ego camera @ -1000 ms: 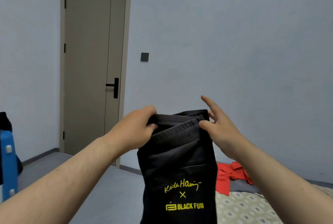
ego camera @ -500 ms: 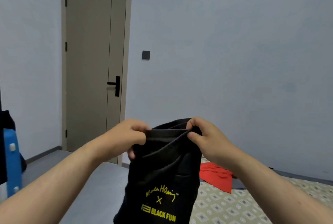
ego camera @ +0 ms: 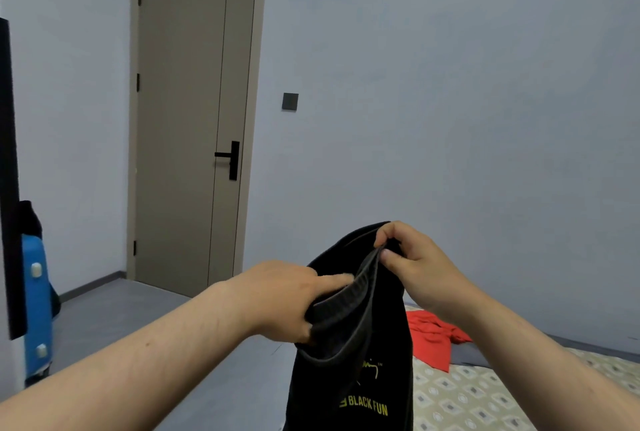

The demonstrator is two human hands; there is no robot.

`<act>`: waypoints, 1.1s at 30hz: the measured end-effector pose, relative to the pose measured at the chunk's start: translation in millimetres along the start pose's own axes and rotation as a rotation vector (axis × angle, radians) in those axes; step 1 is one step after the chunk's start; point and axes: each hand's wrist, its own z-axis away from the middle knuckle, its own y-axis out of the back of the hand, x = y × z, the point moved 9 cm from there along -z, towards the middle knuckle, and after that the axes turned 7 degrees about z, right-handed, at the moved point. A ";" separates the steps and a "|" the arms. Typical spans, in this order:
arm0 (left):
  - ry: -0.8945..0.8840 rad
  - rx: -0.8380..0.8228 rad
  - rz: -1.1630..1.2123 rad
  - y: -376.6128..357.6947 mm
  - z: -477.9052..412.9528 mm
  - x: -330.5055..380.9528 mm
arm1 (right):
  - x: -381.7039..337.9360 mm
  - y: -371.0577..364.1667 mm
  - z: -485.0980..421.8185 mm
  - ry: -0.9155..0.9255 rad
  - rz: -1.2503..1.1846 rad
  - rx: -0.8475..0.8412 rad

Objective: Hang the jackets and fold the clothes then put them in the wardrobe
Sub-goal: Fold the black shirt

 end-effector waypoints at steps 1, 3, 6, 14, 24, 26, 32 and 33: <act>0.022 -0.025 -0.043 -5.0 -3.1 -1.4 | 1.5 -0.3 -0.3 -0.003 0.000 -0.002; 0.058 -0.079 -0.118 -14.3 -11.1 -2.8 | 4.7 -0.8 -0.8 -0.010 0.002 0.001; 0.092 -0.087 -0.027 -18.4 -19.4 -0.1 | 8.7 0.6 -1.5 -0.014 0.005 0.022; 0.265 -0.265 0.393 -44.4 -19.9 -11.4 | 20.8 19.3 -0.6 -0.034 -0.025 0.066; 0.188 0.310 0.678 27.1 8.6 -62.3 | 47.1 49.0 6.7 -0.157 -0.239 0.138; 0.185 0.351 0.778 28.6 4.4 -51.9 | 52.0 40.8 7.1 -0.228 -0.364 0.160; 0.083 0.129 1.139 12.7 1.1 -14.9 | 65.0 38.4 17.2 -0.387 -0.657 0.347; 0.107 0.083 1.062 1.1 3.1 -12.1 | 66.5 38.4 17.8 -0.404 -0.700 0.361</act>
